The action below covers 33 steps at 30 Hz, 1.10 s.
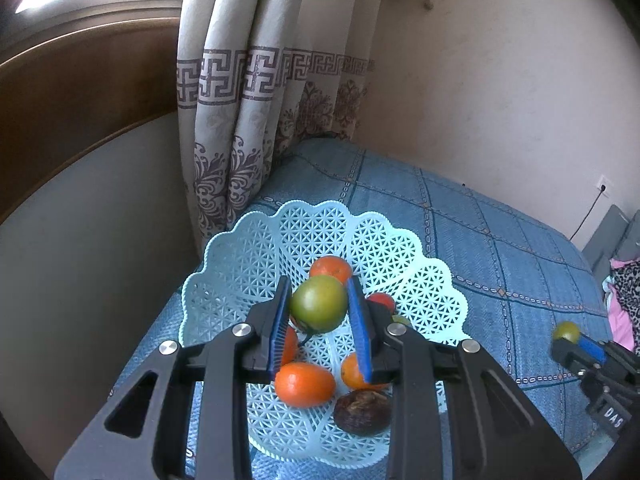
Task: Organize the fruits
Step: 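Drop the green tomato into the basket with the left gripper while the right carries its tomato, then lower the green tomato into the basket and open the right gripper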
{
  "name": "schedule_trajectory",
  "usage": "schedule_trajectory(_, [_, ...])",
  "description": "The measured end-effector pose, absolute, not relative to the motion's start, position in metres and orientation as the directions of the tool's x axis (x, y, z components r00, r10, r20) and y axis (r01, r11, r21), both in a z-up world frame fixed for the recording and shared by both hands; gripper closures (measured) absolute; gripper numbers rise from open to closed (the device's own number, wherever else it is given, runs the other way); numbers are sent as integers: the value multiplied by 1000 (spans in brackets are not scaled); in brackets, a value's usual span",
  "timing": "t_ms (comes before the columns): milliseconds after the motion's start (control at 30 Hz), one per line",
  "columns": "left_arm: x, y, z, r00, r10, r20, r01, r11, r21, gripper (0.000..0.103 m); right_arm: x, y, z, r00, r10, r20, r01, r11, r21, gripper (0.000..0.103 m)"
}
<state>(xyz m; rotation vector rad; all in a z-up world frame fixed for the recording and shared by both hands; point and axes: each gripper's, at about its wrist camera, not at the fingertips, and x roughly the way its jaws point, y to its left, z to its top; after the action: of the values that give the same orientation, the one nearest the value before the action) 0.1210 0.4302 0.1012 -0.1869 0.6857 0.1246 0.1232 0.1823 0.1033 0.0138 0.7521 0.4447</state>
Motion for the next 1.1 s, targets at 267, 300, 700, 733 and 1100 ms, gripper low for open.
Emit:
schedule_trajectory(267, [119,436,106,769,50,-638,-197,967,-161,37,131,233,102,591,468,-657,-466,863,195,74])
schedule_trajectory(300, [118,438,107,770,52,-636,-205,964,-169,33,133,237,101,587,473,-657,-470,860,198,74])
schedule_trajectory(700, [113,447,116,784,96,-613,-270,943,-197,12,141,261,88,548,498,-672,-496,840,219,73])
schedule_trajectory(733, [113,447,116,784,98,-613,-273,941,-199,11,142,261,87,547,498,-673,-493,841,221,73])
schedule_trajectory(1100, [116,447,114,779,103,-619,-281,939,-197,8,145,247,85,558,513,-653,-458,846,273,62])
